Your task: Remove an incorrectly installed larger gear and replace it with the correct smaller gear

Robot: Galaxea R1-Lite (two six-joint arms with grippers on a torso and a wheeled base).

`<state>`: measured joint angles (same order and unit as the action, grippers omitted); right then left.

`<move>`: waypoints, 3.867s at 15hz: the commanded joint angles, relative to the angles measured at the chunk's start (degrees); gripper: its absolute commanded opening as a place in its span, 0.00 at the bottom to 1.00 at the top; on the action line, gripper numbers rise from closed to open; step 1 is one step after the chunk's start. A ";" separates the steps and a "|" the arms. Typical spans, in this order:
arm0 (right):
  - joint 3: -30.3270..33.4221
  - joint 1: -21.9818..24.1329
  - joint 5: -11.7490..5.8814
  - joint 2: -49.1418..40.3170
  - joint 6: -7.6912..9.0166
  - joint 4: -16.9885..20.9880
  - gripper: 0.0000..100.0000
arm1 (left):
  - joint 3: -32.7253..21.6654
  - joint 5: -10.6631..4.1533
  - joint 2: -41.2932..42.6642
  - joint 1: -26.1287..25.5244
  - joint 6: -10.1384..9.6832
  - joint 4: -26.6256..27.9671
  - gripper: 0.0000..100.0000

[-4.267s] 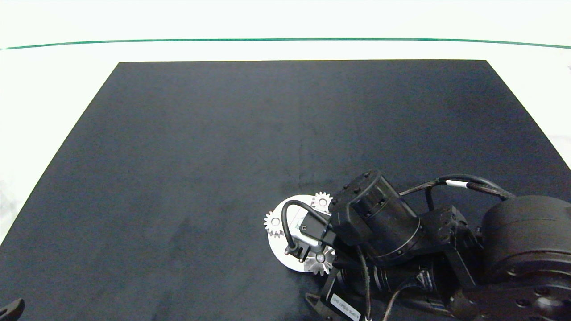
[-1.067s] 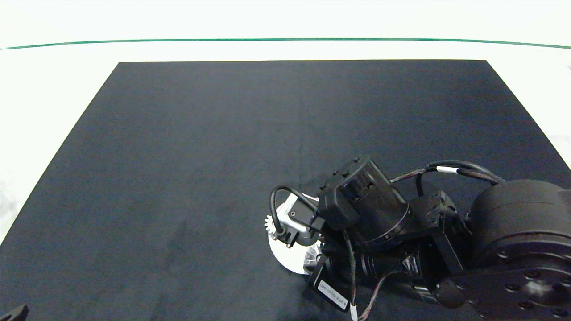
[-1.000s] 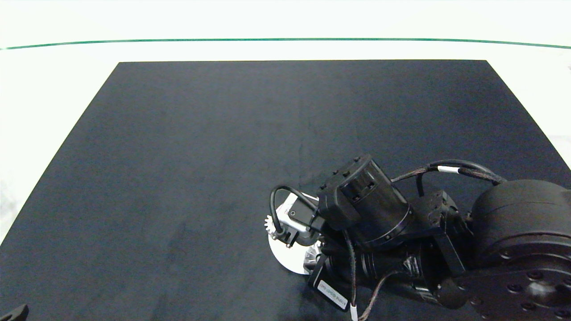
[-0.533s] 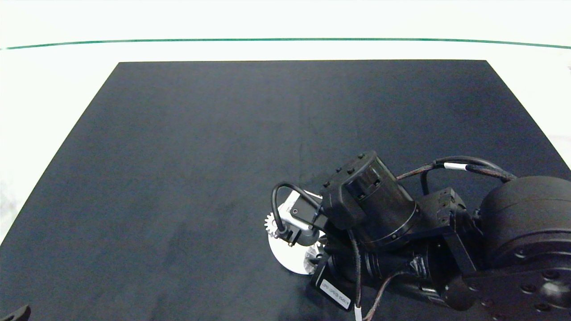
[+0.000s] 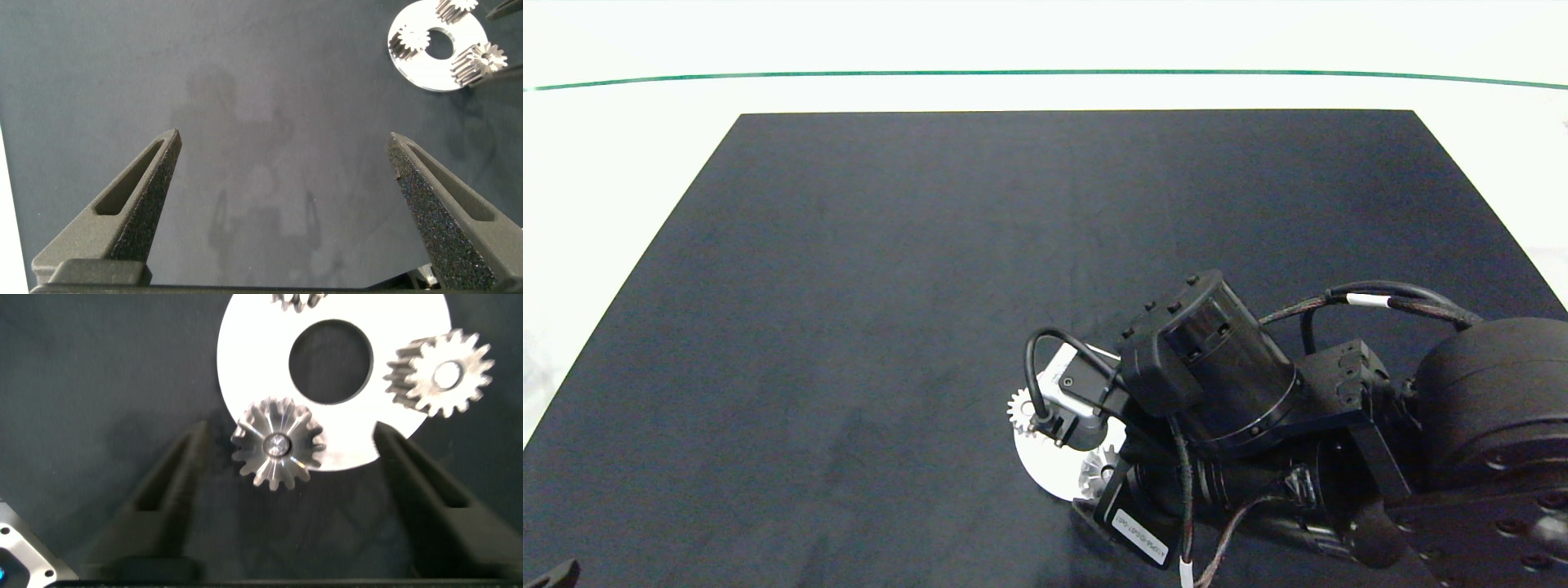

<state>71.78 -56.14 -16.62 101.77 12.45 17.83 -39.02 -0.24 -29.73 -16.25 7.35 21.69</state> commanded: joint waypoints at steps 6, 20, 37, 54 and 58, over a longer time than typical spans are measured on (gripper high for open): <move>-0.85 -0.38 -0.08 1.77 -0.05 0.18 1.00 | 0.09 -0.02 0.03 -0.10 0.03 0.11 1.00; -1.73 0.68 0.00 4.32 -0.23 -0.61 1.00 | 0.35 -0.02 -0.06 -0.10 0.03 0.11 1.00; -1.29 0.94 -0.26 5.20 0.12 -1.49 0.72 | 0.26 -0.02 0.11 -0.19 -0.06 0.11 1.00; -1.38 0.94 -0.96 5.37 0.39 -1.31 0.37 | 0.35 -0.02 0.99 -0.10 -0.06 0.11 1.00; -1.47 0.85 -0.87 5.37 0.39 -1.22 0.31 | 0.35 -0.02 0.99 -0.10 -0.06 0.11 1.00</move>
<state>70.32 -55.20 -17.44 107.02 12.75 16.46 -38.67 -0.24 -28.77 -16.37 7.24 21.69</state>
